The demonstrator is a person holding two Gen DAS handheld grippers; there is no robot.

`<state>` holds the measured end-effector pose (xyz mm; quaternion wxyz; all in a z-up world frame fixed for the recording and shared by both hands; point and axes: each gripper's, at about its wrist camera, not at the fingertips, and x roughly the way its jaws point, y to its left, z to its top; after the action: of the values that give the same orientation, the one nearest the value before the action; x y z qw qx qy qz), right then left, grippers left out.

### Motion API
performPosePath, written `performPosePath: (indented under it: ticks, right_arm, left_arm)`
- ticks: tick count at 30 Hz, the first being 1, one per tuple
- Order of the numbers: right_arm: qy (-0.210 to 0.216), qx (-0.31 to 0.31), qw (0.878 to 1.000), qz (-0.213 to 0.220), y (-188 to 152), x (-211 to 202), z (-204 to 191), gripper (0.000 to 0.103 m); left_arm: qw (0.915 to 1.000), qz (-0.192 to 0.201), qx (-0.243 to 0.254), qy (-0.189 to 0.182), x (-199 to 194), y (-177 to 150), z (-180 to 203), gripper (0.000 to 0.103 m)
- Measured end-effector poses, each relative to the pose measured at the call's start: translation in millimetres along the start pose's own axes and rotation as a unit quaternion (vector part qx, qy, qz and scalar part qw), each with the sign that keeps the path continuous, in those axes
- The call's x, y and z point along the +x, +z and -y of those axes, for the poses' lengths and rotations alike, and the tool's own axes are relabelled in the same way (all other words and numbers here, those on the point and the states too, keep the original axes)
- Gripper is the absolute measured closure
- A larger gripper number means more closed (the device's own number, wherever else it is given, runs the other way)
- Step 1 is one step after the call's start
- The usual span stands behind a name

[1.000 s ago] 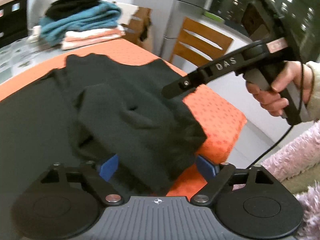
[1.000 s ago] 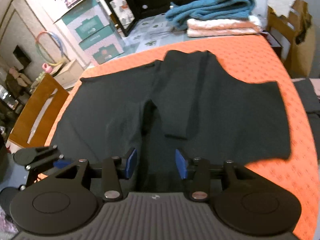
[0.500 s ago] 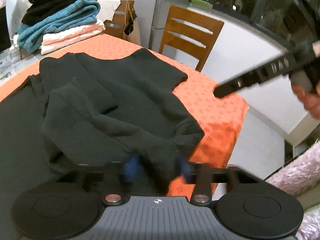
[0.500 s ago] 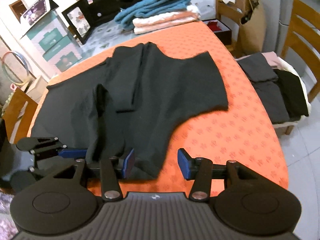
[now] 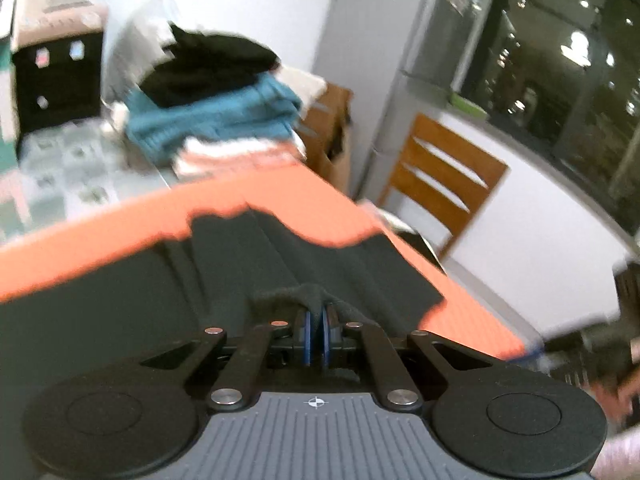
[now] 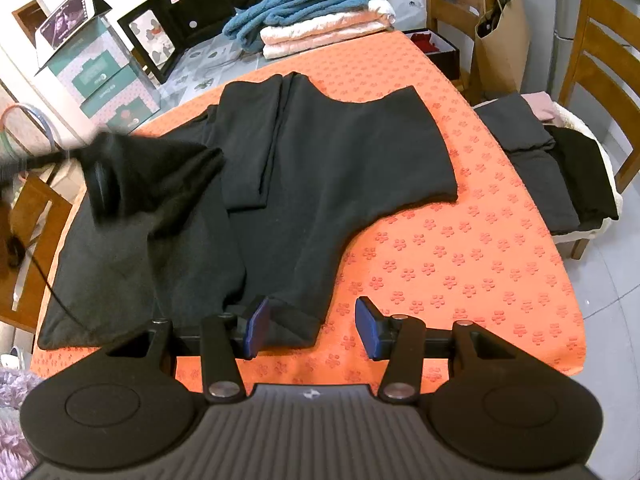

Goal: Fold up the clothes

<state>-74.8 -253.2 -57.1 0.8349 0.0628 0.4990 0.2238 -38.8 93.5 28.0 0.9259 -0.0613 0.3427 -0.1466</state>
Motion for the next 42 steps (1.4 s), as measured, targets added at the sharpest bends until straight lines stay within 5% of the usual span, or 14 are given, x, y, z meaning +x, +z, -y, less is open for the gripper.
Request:
performPosePath:
  ticks: [6,14,18,20,31,40,42]
  right_arm:
    - [-0.005,0.009,1.000,0.001,0,6,-2,0.050]
    - [-0.022,0.015,1.000,0.002,4,9,-3,0.050]
    - [-0.029,0.008,1.000,0.001,7,9,-6,0.050]
    - [-0.028,0.003,1.000,-0.001,8,10,-8,0.050]
    - [0.031,-0.105,0.993,-0.038,12,33,-37,0.051]
    - [0.068,-0.276,0.953,-0.107,7,67,-70,0.058]
    - [0.063,-0.283,0.949,-0.121,8,75,-70,0.074]
  left_arm:
    - [0.9984,0.009,0.010,0.056,29,57,-37,0.095]
    - [0.9961,0.002,-0.057,0.067,70,93,-91,0.093]
    - [0.9909,-0.004,-0.100,0.090,75,97,-113,0.059]
    - [0.9887,-0.005,-0.118,0.092,72,95,-122,0.054]
    - [0.9882,-0.078,-0.126,0.039,30,12,-111,0.048]
    - [0.9840,-0.147,-0.098,-0.023,11,-88,-70,0.049]
    - [0.9824,-0.162,-0.086,-0.035,10,-107,-57,0.050]
